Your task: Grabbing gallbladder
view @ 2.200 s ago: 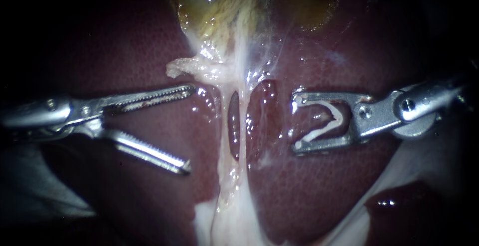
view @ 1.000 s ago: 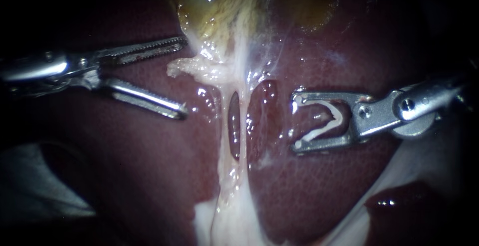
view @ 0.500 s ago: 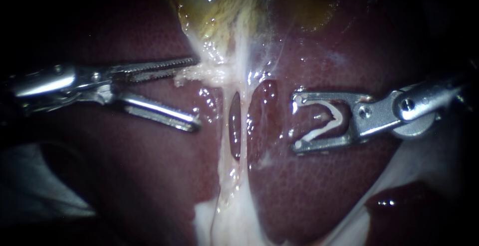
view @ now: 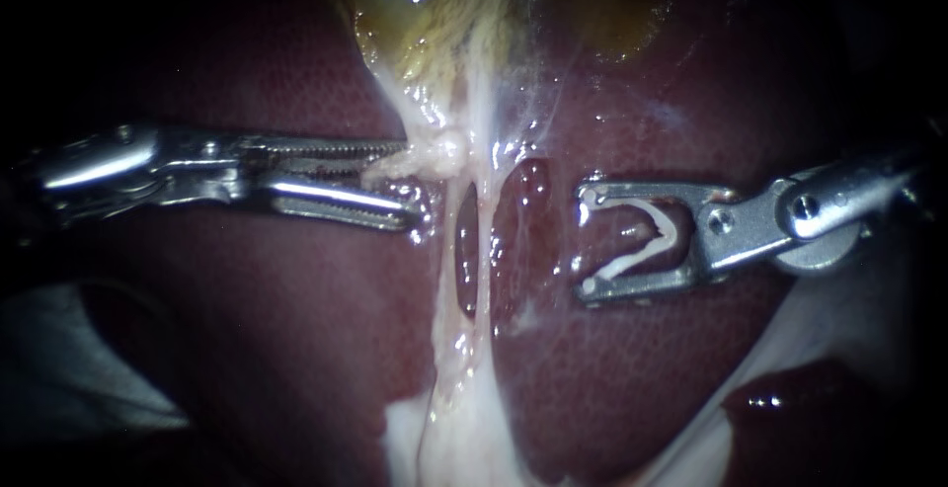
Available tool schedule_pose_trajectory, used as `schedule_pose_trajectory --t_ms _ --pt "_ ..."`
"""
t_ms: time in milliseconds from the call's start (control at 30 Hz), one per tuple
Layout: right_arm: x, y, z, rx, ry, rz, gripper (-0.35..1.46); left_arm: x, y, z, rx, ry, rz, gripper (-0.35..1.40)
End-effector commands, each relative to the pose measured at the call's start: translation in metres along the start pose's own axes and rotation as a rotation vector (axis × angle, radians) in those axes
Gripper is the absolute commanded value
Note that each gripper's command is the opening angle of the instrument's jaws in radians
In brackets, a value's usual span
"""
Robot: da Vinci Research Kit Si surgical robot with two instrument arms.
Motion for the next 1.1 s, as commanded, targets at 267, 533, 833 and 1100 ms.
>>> schedule_pose_trajectory --t_ms 267,533,833,1100 --pt "0.0000 0.0000 0.0000 0.000 0.000 0.000 0.50 0.0006 0.0001 -0.0008 0.008 0.000 -0.026 -0.21" --pt "0.0000 0.0000 0.0000 0.000 0.000 0.000 0.50 0.0016 0.0007 -0.0017 0.005 -0.004 -0.079 -0.35" --pt "0.0000 0.0000 0.0000 0.000 0.000 0.000 0.50 0.0031 0.0017 -0.0036 -0.001 -0.013 -0.135 -0.35" --pt "0.0000 0.0000 0.0000 0.001 0.000 0.000 0.50 0.0060 0.0009 -0.0071 0.013 -0.012 -0.159 -0.35"
